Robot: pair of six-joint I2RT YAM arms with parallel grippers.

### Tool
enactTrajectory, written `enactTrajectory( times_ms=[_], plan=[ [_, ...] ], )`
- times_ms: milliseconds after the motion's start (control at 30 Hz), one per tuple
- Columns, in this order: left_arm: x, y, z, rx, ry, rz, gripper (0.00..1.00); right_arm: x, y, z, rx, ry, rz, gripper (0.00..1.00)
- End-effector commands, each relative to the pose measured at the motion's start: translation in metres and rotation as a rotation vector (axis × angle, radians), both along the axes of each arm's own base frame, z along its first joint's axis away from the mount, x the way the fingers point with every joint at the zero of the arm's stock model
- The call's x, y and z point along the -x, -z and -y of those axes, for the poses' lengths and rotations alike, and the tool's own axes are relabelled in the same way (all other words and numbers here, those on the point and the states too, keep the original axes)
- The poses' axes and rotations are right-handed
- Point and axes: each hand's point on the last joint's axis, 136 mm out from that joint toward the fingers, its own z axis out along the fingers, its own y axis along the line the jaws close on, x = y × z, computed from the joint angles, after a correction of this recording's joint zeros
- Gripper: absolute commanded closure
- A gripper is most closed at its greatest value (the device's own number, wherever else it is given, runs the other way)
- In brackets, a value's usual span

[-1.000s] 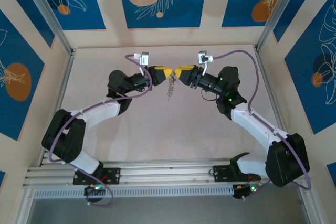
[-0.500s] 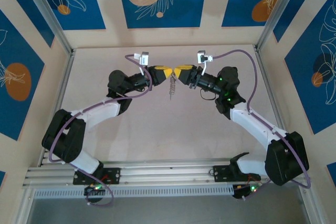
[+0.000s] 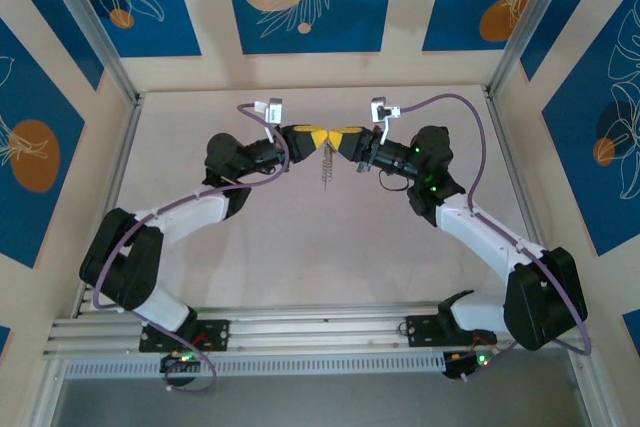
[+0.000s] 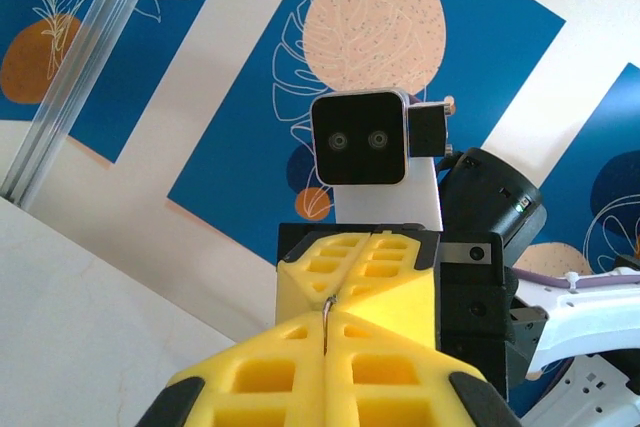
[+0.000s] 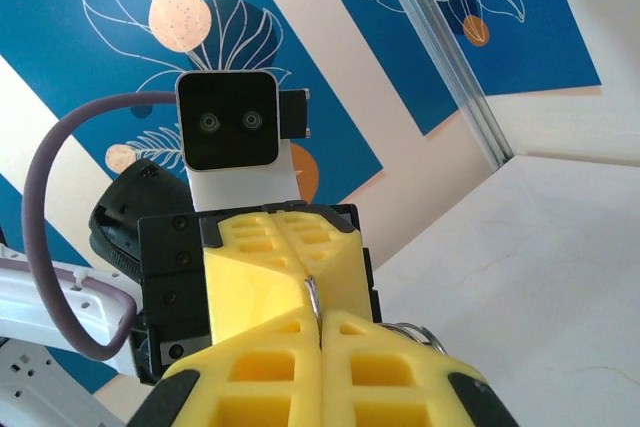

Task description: Put the keys on the keyring

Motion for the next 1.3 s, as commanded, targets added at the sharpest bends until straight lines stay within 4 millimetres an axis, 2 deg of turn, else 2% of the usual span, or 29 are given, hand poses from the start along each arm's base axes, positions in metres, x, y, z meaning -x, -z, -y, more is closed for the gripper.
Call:
enactTrajectory(
  times_ms=[0,33,67,233,367,433,600,800,967,1100,1267],
  plan=[
    [0.005,-0.028,-0.007,0.028,-0.029,0.091,1.0,-0.004,-0.011,0.002,-0.003,0.023,0.026,1.0],
    [0.004,-0.026,-0.007,0.015,-0.042,0.088,1.0,-0.005,-0.01,0.003,0.003,0.032,0.021,1.0],
    [0.002,-0.022,-0.007,-0.005,-0.056,0.082,0.93,-0.007,-0.008,0.006,0.008,0.043,0.015,1.0],
    [-0.008,-0.006,-0.012,-0.115,-0.145,0.059,0.45,-0.015,0.004,0.015,0.031,0.079,-0.008,1.0],
    [-0.015,0.005,-0.018,-0.218,-0.216,0.034,0.19,-0.018,0.014,0.024,0.044,0.109,-0.023,1.0],
    [-0.019,0.008,-0.023,-0.277,-0.259,0.029,0.0,-0.018,0.016,0.029,0.046,0.123,-0.028,1.0],
    [-0.034,0.015,-0.042,-0.425,-0.415,0.004,0.0,-0.019,0.016,0.038,0.057,0.139,-0.035,1.0],
    [-0.05,0.016,-0.077,-0.513,-0.658,0.062,0.0,-0.019,0.013,0.041,0.08,0.134,-0.037,1.0],
    [-0.066,0.021,-0.132,-0.624,-1.006,0.039,0.01,-0.019,0.014,0.04,0.09,0.12,-0.047,1.0],
    [-0.073,0.026,-0.16,-0.721,-1.156,0.011,0.0,-0.02,0.016,0.039,0.095,0.112,-0.057,1.0],
    [-0.075,0.027,-0.174,-0.791,-1.227,0.042,0.0,-0.023,0.016,0.036,0.109,0.1,-0.064,1.0]
  ],
)
